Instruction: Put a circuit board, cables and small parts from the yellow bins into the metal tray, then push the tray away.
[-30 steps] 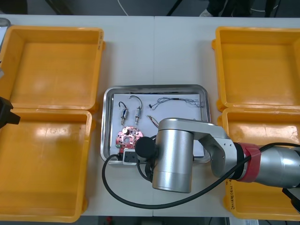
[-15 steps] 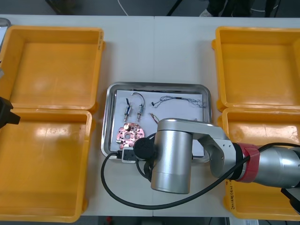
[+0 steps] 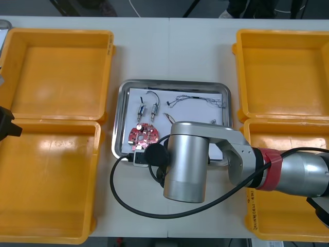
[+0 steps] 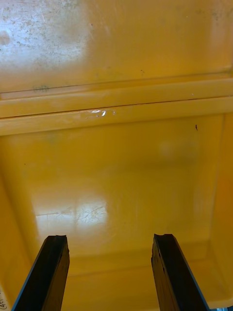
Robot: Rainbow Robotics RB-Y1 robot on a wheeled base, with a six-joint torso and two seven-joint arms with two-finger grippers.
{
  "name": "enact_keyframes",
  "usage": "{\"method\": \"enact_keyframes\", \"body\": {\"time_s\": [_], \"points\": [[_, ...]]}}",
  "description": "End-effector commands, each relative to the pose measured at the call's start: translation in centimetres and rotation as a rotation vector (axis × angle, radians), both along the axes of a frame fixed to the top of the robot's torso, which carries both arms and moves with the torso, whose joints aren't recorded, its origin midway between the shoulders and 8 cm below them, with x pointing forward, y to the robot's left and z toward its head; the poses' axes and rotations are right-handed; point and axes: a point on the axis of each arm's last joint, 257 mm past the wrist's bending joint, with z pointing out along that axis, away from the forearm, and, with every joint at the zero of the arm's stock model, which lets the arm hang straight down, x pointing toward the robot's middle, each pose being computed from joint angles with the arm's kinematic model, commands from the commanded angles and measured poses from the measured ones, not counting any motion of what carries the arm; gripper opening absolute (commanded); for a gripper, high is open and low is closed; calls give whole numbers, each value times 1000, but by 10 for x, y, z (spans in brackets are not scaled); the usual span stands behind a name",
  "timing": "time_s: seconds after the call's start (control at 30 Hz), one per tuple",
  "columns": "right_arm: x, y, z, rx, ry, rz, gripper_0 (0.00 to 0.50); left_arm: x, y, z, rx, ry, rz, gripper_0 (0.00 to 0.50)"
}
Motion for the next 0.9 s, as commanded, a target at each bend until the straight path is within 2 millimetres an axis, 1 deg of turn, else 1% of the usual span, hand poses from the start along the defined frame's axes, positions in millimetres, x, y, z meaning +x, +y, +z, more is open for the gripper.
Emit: {"method": "enact_keyframes", "body": {"time_s": [0.03, 0.2, 0.37, 0.43, 0.53, 0.7, 0.9], "points": [[18, 17, 17, -17, -58, 63, 0, -4, 15, 15, 65, -24, -23, 500], [34, 19, 25, -28, -86, 68, 0, -4, 15, 15, 65, -24, -23, 500], [42, 24, 32, -53, -122, 103, 0, -4, 15, 15, 65, -24, -23, 500], [44, 24, 33, -62, -130, 106, 0, -4, 15, 15, 65, -24, -23, 500], [53, 24, 36, -63, -143, 106, 0, -4, 15, 15, 65, -24, -23, 500], [73, 23, 44, -65, -175, 92, 0, -4, 15, 15, 65, -24, -23, 500], [90, 24, 54, -60, -207, 81, 0, -4, 15, 15, 65, -24, -23, 500]]}}
